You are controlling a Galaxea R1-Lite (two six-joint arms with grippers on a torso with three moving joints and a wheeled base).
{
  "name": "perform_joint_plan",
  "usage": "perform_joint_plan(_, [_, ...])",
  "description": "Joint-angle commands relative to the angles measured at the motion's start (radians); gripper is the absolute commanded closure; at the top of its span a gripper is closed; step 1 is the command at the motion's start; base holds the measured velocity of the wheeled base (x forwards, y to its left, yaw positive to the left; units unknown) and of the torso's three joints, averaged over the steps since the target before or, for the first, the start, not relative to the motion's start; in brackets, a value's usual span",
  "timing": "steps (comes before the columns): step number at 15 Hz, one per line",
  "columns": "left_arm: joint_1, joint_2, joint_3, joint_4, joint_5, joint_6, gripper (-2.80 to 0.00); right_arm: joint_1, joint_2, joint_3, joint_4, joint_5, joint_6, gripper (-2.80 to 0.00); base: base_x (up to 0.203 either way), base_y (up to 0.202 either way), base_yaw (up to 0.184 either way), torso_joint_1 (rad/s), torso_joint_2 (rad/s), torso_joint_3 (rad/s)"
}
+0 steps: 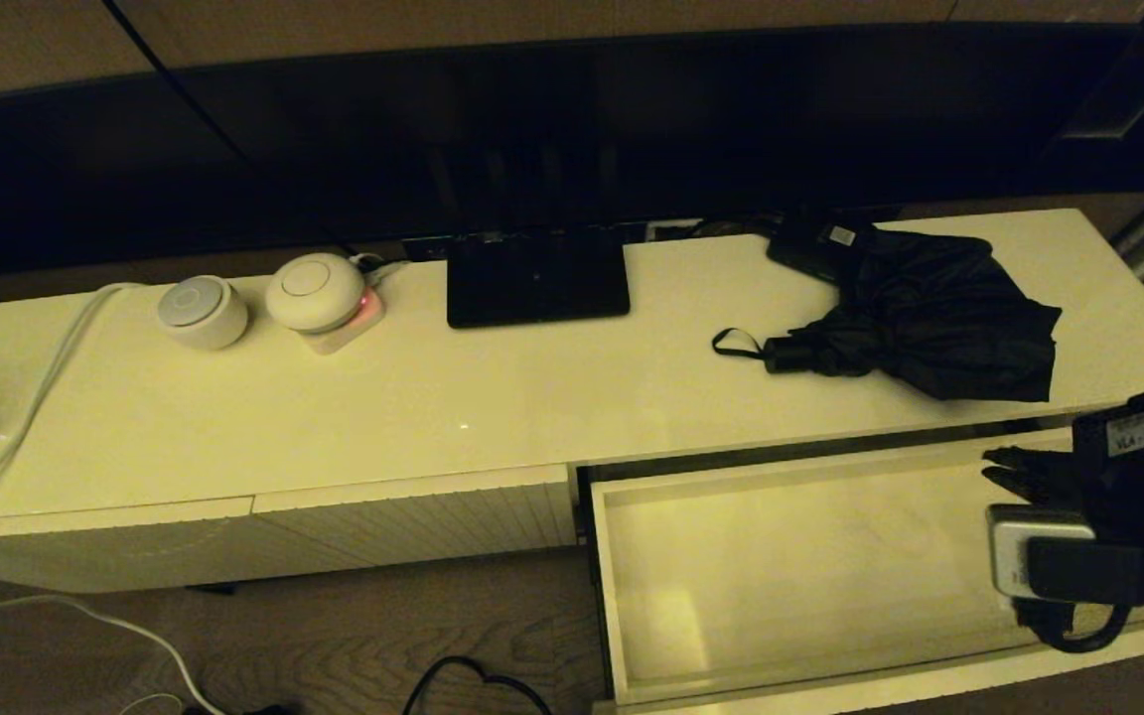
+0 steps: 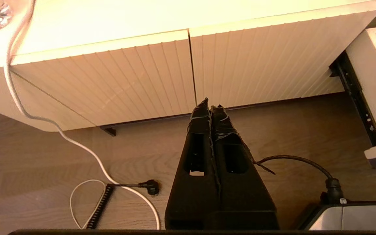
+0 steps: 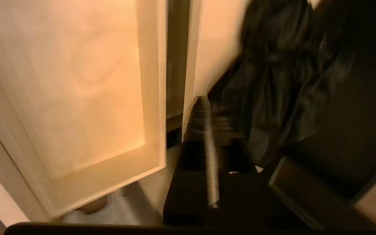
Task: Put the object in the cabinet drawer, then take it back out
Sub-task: Put the umbrella in the drawer
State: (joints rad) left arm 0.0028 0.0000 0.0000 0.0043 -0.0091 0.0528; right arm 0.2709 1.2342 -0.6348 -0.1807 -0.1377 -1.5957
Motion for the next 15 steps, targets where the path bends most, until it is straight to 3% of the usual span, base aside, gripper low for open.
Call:
perform_joint_plan(1, [0.0, 0.0, 0.003, 0.0, 0.0, 0.0, 0.0, 0.005, -0.022, 0.008, -0.003, 0.011, -0.018, -2.8, 0.0, 0.0, 0.0, 0.0, 0.0, 0.0])
perform_joint_plan(6, [0.0, 0.0, 0.003, 0.0, 0.0, -0.001, 0.0, 0.003, 0.073, -0.035, -0.033, 0.066, -0.047, -2.8, 0.0, 0.0, 0.0, 0.0, 0.0, 0.0])
perform_joint_plan(10, [0.0, 0.0, 0.003, 0.0, 0.0, -0.001, 0.0, -0.006, 0.219, -0.116, -0.144, 0.076, -0.053, -2.8, 0.0, 0.0, 0.0, 0.0, 0.0, 0.0])
perform_joint_plan(15, [0.0, 0.0, 0.003, 0.0, 0.0, 0.001, 0.0, -0.045, 0.352, -0.218, -0.254, 0.108, -0.143, -2.8, 0.0, 0.0, 0.0, 0.0, 0.0, 0.0])
